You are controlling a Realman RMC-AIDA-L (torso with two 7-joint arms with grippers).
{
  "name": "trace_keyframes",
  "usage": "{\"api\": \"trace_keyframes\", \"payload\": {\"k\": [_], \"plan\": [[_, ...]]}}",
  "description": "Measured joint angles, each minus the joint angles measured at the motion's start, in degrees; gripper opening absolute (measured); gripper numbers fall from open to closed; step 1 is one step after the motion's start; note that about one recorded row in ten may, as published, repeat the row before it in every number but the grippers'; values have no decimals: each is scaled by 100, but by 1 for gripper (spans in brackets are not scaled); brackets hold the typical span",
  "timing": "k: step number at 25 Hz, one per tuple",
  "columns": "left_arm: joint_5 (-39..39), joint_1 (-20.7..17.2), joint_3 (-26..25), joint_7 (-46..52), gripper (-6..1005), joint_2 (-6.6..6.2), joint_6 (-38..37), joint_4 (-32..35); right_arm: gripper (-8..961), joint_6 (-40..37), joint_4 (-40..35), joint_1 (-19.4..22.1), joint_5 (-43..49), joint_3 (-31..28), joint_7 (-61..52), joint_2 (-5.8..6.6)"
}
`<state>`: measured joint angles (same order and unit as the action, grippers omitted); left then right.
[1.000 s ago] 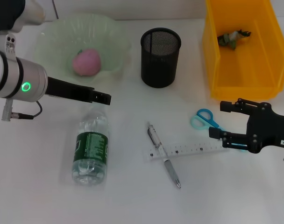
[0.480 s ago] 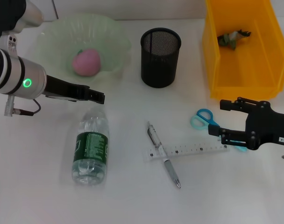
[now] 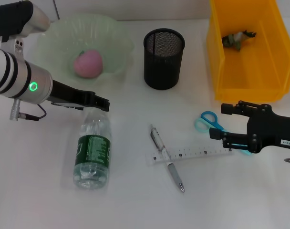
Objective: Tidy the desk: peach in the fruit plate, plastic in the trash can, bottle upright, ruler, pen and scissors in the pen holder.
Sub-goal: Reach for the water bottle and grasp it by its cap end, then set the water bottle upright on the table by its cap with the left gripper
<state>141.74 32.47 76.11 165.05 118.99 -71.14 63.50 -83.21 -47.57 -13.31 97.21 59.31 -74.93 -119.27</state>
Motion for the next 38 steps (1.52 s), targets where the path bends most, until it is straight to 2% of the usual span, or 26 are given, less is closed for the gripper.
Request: {"api": "trace_keyframes", "payload": {"k": [11,26,32,38], "plan": [[-2,139,-16,-8,783,1,86,-187,782,25,61,-7,0,23,-3,0],[31,233,52,-196,608,0,257,-352,782,54,155,-32,0,17,-4,9],[20,227,192,-447,455,3,223,-199,782,61,156,-32,0,2,-36,9],[41,226,435,-620,454,0,156,-48,781,61,164,-32,0,1,-74,9]]}}
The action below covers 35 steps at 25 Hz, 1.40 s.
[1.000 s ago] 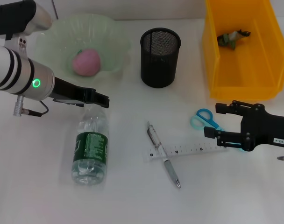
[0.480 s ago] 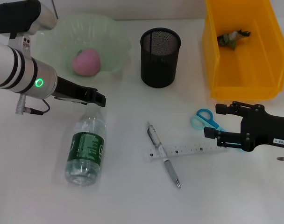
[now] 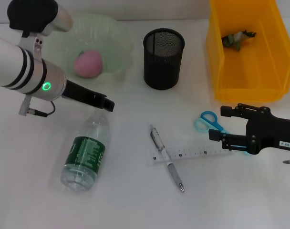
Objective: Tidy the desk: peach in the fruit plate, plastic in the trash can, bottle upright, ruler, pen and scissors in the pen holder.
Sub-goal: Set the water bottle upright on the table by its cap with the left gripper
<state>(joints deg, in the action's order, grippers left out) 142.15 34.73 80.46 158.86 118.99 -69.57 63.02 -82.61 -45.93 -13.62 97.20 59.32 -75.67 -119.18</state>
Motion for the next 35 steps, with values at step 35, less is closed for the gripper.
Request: {"api": "trace_keyframes", "payload": {"k": [35], "plan": [[-1943,-1513,-1017,-3931,432,-42,-599,2144,780,-82,-329,-104,0,27,-678,9]]}}
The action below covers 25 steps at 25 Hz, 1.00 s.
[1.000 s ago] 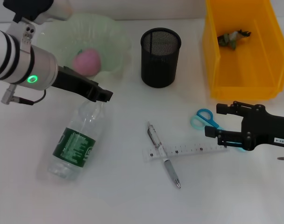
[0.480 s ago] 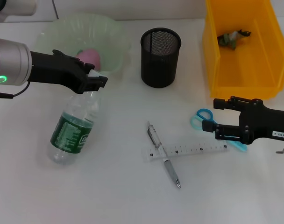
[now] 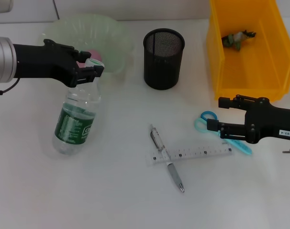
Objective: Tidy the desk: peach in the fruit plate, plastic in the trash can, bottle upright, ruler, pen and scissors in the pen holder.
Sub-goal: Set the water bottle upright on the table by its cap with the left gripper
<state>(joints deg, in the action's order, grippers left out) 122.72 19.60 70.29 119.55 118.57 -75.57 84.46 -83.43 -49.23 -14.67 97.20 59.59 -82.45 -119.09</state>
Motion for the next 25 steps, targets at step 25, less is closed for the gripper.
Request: {"api": "trace_keyframes", "payload": {"k": [25], "plan": [[-1562,-618,-797,-1716,422,-17,-201,-566,778,-8,-61,-118,0,70,-161,0]]}}
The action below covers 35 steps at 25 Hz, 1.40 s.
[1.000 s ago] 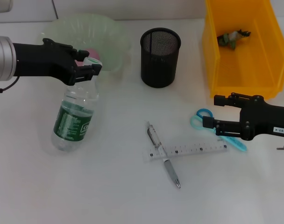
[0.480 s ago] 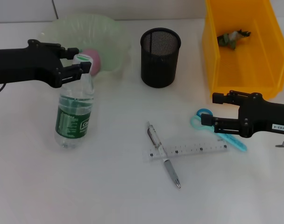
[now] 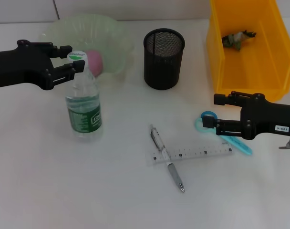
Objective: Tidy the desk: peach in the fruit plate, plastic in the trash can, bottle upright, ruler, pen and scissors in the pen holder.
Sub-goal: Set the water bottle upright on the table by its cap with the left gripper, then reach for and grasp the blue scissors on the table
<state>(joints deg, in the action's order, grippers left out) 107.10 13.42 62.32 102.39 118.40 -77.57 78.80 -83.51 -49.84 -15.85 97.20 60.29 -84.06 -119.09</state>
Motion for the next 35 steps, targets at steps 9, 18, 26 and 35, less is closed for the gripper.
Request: {"api": "trace_keyframes", "payload": {"k": [9,18,26,35], "plan": [[-75,2,-45,-170,411,7,-23,-41,778,-49,1,3,0,0,-60,0],[-288,51,-61,-178,400,6,-27,-106,778,-62,1,-2,4,0,-63,0],[-1194,-25,-410,-290,396,4,-486,256,777,-192,-218,15,88,-28,-225,0],[-2212,-468,468,-2639,693,38,-1291,-937,779,-881,-3435,-81,2278,-140,-3542,12]]}}
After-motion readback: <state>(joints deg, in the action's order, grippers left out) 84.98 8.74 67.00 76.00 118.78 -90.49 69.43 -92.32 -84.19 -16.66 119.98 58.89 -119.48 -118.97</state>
